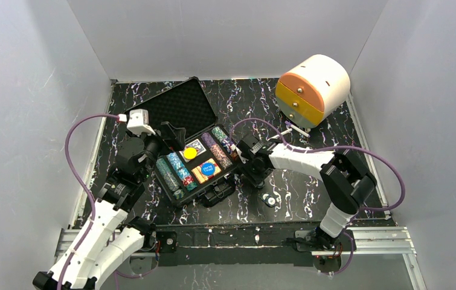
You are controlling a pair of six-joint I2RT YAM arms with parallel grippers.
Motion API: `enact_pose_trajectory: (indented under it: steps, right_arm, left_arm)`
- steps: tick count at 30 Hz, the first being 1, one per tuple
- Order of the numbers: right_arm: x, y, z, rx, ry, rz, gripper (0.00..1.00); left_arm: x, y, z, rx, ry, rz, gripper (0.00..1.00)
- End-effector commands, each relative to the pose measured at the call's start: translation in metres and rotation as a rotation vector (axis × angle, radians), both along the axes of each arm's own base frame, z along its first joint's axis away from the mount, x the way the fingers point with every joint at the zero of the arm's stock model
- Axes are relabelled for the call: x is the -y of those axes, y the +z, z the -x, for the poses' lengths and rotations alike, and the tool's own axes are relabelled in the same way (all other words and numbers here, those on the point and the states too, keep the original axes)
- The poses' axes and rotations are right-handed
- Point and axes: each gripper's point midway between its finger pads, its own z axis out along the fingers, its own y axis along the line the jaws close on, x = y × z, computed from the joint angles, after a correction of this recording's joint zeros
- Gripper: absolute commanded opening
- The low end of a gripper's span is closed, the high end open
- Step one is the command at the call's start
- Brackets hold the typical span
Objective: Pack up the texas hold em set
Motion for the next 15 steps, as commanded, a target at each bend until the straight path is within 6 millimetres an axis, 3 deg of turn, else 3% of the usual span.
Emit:
enact_pose_trajectory:
  steps: [1, 10, 15]
  right_arm:
    - [-0.007, 0.024, 0.0, 0.001, -0.114, -0.073, 0.01]
    - [-0.024, 0.047, -0.014, 0.04, -0.281, -0.185, 0.01]
    - [-0.025, 0.061, -0.027, 0.039, -0.536, -0.228, 0.01]
  left_arm:
    - [0.004, -0.003, 0.001, -0.003, -0.017, 0.013, 0.98]
    - [0.014, -0.015, 0.008, -0.051, -0.072, 0.046, 0.98]
    - [0.035, -0.016, 0.017, -0.045, -0.164, 0.165, 0.98]
